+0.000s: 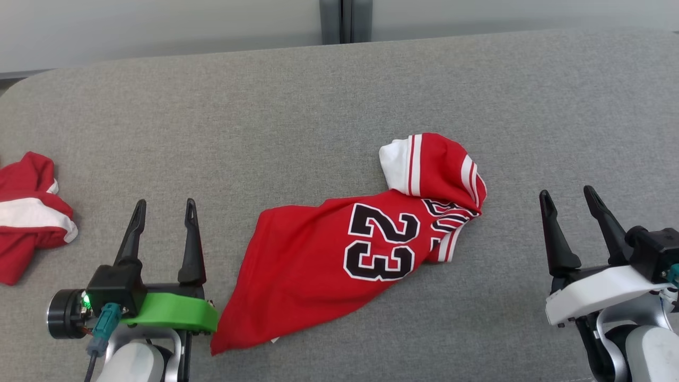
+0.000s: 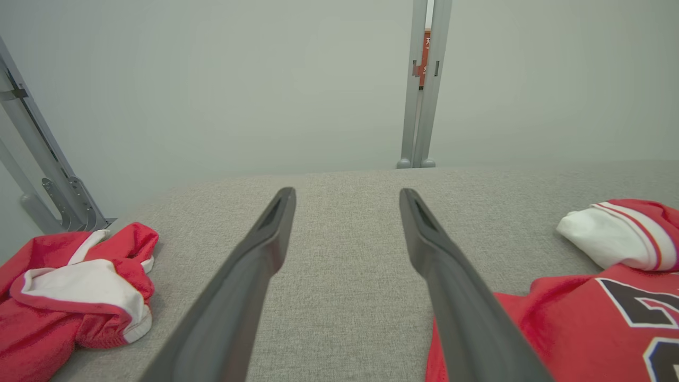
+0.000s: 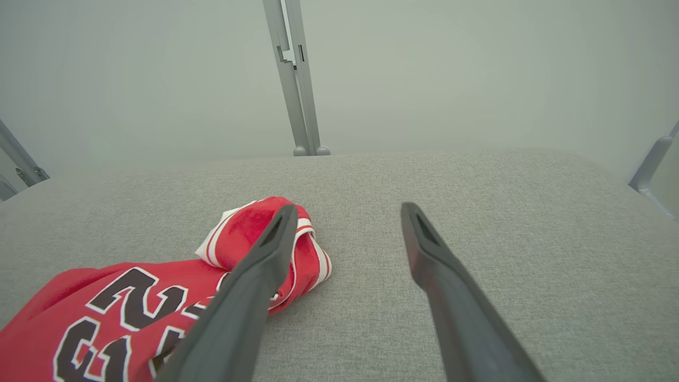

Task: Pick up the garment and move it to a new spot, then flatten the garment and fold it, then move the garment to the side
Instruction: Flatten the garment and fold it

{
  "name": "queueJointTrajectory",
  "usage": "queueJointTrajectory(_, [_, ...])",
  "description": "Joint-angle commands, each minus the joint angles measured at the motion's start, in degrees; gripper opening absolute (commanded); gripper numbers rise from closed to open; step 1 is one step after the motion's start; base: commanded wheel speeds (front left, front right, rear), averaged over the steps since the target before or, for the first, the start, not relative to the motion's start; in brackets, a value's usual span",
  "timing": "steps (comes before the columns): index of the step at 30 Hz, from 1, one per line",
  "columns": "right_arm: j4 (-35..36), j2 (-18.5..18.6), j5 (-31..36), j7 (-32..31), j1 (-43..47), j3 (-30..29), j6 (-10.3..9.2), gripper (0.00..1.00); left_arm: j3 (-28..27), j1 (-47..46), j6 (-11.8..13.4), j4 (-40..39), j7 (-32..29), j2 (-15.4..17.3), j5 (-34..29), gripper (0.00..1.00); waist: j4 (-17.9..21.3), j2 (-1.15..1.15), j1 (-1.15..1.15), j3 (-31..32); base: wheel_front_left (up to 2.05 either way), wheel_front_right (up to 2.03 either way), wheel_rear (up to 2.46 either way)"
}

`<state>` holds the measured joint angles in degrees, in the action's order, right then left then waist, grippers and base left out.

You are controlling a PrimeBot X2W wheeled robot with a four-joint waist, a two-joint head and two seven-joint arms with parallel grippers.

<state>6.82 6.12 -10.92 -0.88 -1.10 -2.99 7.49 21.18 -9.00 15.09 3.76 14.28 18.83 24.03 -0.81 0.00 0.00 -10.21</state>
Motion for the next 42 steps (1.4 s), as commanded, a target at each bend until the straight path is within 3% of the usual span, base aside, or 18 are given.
queueJointTrajectory(1, [-0.2, 0.7, -0.2, -0.4, -0.7, 0.0, 0.0, 1.0, 0.1, -1.7, -0.2, -0.2, 0.4, -0.2, -0.7, 1.0, -0.8, 0.0, 0.0, -1.1, 0.0, 0.0, 0.0])
queueJointTrajectory(9, [-4.1, 4.3, -0.8, -4.2, -6.7, 3.6, 0.0, 1.0, 1.3, -6.6, -1.1, -0.7, 0.5, -1.7, -1.8, 1.0, -5.1, 0.0, 0.0, -7.8, 0.0, 0.0, 0.0])
queueJointTrajectory(17, [-14.6, 6.3, -2.7, -5.0, -14.3, 7.5, -0.01, 1.0, 1.6, -9.7, -2.1, 1.3, 0.9, -3.8, -2.5, 1.0, -6.8, 0.0, 0.0, -10.1, 0.0, 0.0, 0.0])
queueJointTrajectory(18, [-15.7, 6.4, -3.3, -5.0, -15.0, 8.1, 0.0, 0.47, 1.6, -9.9, -2.2, 1.5, 1.0, -4.0, -2.5, 1.0, -6.8, 0.0, 0.0, -10.0, 0.0, 0.0, 0.0])
queueJointTrajectory(20, [-17.0, 6.5, -4.4, -4.5, -16.1, 8.7, 0.0, 0.0, 1.5, -9.9, -2.4, 1.8, 0.9, -4.1, -2.8, 1.0, -6.6, 0.0, 0.0, -9.9, 0.0, 0.0, 0.0])
queueJointTrajectory(27, [-15.5, 4.8, -7.3, 2.1, -14.2, 5.3, 0.0, 0.0, 0.7, -8.9, -2.7, 2.4, 0.9, -4.3, -3.4, 1.0, -5.1, 0.0, 0.0, -8.8, 0.0, 0.0, 0.0])
queueJointTrajectory(35, [-11.2, -2.3, -12.7, 8.3, -2.5, -5.5, -0.01, 0.0, 0.1, -7.4, -2.9, 2.8, 0.9, -4.6, -3.7, 1.0, -3.6, 0.0, 0.0, -7.1, 0.0, 0.0, 0.0])
queueJointTrajectory(38, [-12.8, -3.0, -14.8, 9.6, 1.5, -7.4, -0.01, 0.0, -0.2, -6.9, -3.0, 3.0, 0.9, -4.7, -3.4, 1.0, -3.1, 0.0, 0.0, -6.8, 0.0, 0.0, 0.0])
queueJointTrajectory(42, [-17.4, -3.1, -19.0, 11.7, 4.6, -5.7, 0.0, 0.0, -0.5, -6.1, -2.9, 3.4, 0.9, -4.9, -3.2, 1.0, -2.8, 0.0, 0.0, -6.1, 0.0, 0.0, 0.0])
